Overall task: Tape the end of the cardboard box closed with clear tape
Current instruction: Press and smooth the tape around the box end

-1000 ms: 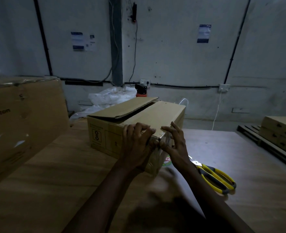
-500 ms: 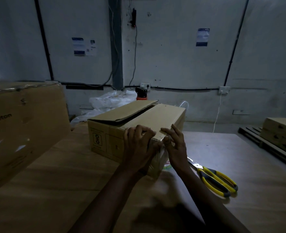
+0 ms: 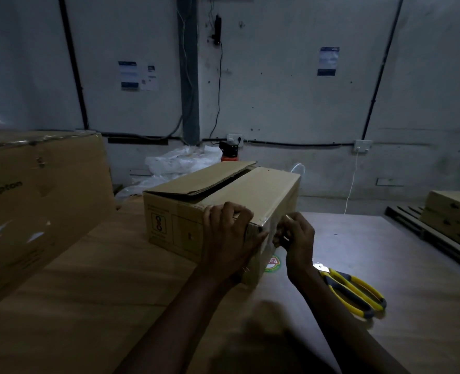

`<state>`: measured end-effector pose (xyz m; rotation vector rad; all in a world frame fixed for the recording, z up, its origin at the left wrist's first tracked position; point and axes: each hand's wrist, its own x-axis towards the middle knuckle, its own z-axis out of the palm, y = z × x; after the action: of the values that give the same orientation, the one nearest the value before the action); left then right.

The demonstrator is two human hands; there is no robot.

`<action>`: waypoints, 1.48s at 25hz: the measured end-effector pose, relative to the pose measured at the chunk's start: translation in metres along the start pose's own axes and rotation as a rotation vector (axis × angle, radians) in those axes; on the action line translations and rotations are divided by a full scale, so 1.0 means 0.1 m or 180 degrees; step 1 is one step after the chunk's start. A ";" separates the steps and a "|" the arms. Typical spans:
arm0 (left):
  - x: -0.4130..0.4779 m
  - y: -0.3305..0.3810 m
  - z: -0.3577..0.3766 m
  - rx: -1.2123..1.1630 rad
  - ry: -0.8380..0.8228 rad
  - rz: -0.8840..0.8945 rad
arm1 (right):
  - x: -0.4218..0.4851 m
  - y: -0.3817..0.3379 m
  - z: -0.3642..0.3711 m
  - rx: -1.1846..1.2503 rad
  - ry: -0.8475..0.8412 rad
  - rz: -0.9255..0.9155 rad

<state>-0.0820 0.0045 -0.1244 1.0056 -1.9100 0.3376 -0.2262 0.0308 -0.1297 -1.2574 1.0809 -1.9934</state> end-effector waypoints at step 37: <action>0.01 -0.30 -0.01 -0.0871 0.0326 -0.0103 | -0.27 0.19 -0.01 -0.2828 -0.1326 -0.2700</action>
<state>-0.0591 -0.0144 -0.1276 0.8204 -1.7879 0.1026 -0.2153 0.0415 -0.1590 -2.8255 1.3983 -1.5822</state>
